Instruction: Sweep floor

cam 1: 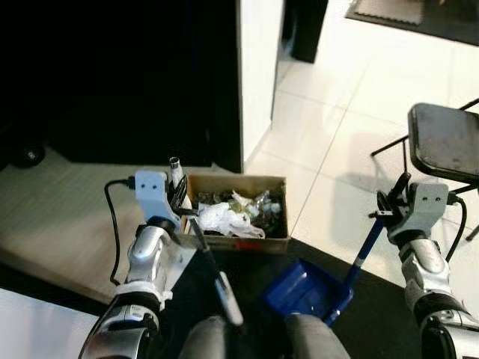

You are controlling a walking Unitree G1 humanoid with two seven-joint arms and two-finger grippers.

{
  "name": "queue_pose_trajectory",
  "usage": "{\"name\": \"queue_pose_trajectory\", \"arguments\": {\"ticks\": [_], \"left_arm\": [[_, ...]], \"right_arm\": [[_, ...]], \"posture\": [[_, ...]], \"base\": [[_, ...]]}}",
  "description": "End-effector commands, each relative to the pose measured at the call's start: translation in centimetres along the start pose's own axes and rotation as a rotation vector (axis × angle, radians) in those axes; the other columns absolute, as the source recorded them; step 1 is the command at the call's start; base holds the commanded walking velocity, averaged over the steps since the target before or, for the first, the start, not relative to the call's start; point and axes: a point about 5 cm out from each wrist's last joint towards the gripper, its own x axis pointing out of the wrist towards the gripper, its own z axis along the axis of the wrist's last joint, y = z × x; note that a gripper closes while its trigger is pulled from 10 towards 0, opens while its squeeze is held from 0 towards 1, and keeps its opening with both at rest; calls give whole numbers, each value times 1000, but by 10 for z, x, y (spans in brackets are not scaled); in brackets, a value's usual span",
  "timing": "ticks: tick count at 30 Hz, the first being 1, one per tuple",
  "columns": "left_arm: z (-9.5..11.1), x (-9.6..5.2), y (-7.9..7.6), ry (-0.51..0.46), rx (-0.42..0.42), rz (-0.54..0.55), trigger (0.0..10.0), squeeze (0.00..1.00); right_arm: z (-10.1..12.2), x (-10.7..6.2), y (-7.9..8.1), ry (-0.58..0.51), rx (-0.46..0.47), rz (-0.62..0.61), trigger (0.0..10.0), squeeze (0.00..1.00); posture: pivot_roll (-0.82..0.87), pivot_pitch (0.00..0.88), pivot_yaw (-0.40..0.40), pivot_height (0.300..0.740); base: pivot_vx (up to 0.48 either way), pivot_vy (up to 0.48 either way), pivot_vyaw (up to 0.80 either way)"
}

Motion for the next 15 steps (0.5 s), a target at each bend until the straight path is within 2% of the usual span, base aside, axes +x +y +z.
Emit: {"name": "queue_pose_trajectory", "arguments": {"ticks": [1, 8, 15], "left_arm": [[1, 1, 0, -3, 2, -3, 10000, 0], [1, 0, 0, -1, 1, -1, 10000, 0], [0, 0, 2, 4, -15, 16, 10000, 0]], "right_arm": [[4, 2, -4, -10, -8, -9, 10000, 0], [4, 2, -3, -9, -8, -9, 10000, 0], [3, 2, -3, -4, -10, -6, 10000, 0]], "posture": [[-17, 15, 13, 740], [-19, 13, 12, 740], [-20, 8, 13, 740]], "base": [[0, -424, 0], [0, -422, 0], [0, 0, 0]]}}
